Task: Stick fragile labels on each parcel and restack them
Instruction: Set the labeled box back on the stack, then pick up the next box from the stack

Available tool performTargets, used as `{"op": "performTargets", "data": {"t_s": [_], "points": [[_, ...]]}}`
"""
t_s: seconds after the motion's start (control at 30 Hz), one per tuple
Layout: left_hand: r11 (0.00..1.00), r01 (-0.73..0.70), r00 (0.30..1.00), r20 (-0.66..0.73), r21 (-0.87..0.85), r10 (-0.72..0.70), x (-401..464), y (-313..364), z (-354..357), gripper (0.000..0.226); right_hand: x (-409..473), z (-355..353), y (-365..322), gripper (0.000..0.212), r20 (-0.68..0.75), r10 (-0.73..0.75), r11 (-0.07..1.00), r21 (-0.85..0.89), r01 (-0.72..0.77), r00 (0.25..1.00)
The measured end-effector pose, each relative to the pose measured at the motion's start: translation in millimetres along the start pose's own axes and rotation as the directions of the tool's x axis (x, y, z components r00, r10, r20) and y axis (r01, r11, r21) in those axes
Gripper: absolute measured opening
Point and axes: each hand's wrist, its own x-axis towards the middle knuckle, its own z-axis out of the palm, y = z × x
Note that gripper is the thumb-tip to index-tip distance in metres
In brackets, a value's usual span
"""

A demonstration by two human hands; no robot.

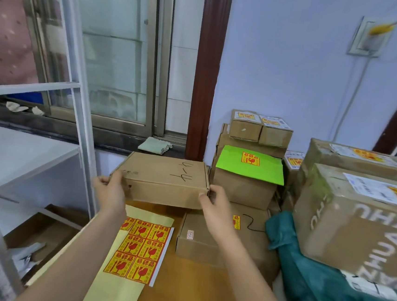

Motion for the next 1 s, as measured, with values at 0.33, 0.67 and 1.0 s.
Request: {"op": "performTargets", "data": {"t_s": [0.33, 0.67, 1.0], "points": [[0.998, 0.026, 0.999, -0.023, -0.063, -0.027, -96.7, -20.6, -39.1, 0.026, -81.1, -49.9, 8.0, 0.033, -0.031, 0.060, 0.998, 0.005, -0.060, 0.998], [0.999, 0.010, 0.998, 0.059, -0.036, -0.008, -171.2, -52.4, -68.9, 0.017, -132.1, -79.2, 23.1, 0.046, -0.076, 0.124, 0.992, 0.020, -0.123, 0.989], [0.997, -0.068, 0.985, 0.160, 0.026, 0.063, -218.6, -66.2, -93.8, 0.008, -192.4, -94.5, 39.3, 0.041, -0.159, 0.126, 0.992, 0.006, -0.127, 0.979]]}}
